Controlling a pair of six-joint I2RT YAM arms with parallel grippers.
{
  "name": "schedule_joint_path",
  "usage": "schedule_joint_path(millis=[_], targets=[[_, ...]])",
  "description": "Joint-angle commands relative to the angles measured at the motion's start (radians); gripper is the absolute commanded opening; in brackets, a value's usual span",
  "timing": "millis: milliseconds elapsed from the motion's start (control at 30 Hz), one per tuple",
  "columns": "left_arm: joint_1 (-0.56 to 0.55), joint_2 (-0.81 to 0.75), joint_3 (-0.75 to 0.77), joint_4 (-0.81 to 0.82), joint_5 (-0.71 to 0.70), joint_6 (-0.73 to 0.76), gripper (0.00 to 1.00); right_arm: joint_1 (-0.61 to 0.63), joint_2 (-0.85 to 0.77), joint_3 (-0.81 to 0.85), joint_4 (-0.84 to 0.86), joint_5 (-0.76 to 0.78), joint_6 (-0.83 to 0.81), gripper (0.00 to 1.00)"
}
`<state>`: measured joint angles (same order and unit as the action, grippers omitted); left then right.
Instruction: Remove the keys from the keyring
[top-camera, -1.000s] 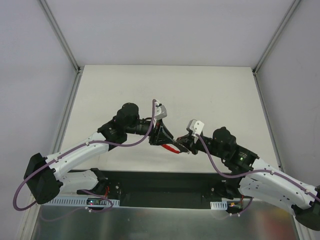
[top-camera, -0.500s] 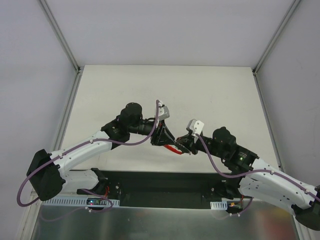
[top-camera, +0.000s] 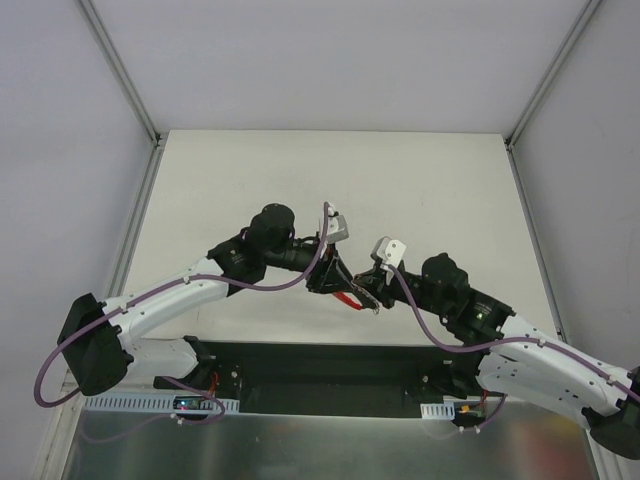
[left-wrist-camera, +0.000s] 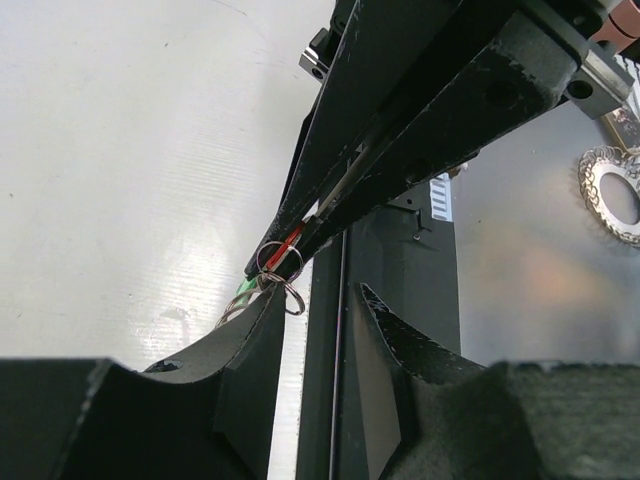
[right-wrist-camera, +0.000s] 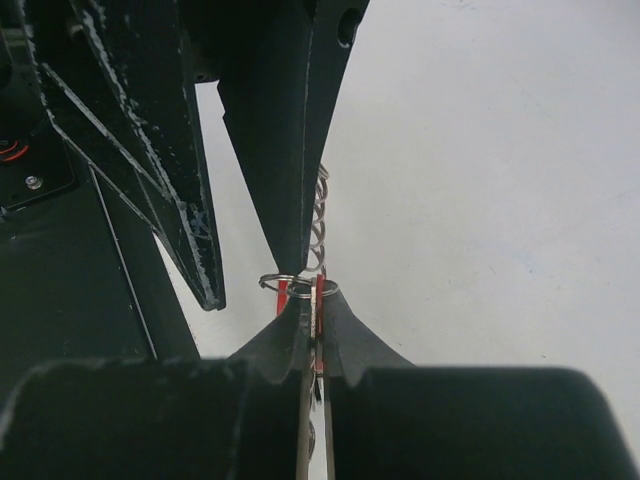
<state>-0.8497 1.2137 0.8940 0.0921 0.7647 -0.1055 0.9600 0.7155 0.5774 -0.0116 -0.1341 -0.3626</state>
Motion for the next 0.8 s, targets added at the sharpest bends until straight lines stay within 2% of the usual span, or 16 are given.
schedule_joint_path(millis=[0,67,233,633,700,733,767], targets=[[-0.025,0.004,0.054,-0.034,-0.048,0.044,0.32,0.002,-0.002,0.044,0.064,0.019,0.027,0.01],[-0.032,0.012,0.068,-0.064,-0.082,0.065,0.32,0.002,0.001,0.045,0.064,0.024,0.030,0.01],[-0.046,0.001,0.077,-0.088,-0.169,0.079,0.41,0.002,-0.001,0.047,0.061,0.028,0.037,0.01],[-0.066,0.041,0.083,-0.088,-0.205,0.095,0.36,0.002,0.018,0.061,0.073,0.008,0.051,0.01],[-0.068,0.044,0.080,-0.088,-0.206,0.096,0.31,0.000,0.015,0.059,0.073,0.007,0.056,0.01],[-0.068,0.043,0.079,-0.088,-0.205,0.096,0.25,0.002,0.013,0.059,0.073,0.007,0.059,0.01],[-0.069,0.043,0.076,-0.088,-0.206,0.096,0.14,0.000,0.012,0.055,0.071,0.005,0.059,0.01]])
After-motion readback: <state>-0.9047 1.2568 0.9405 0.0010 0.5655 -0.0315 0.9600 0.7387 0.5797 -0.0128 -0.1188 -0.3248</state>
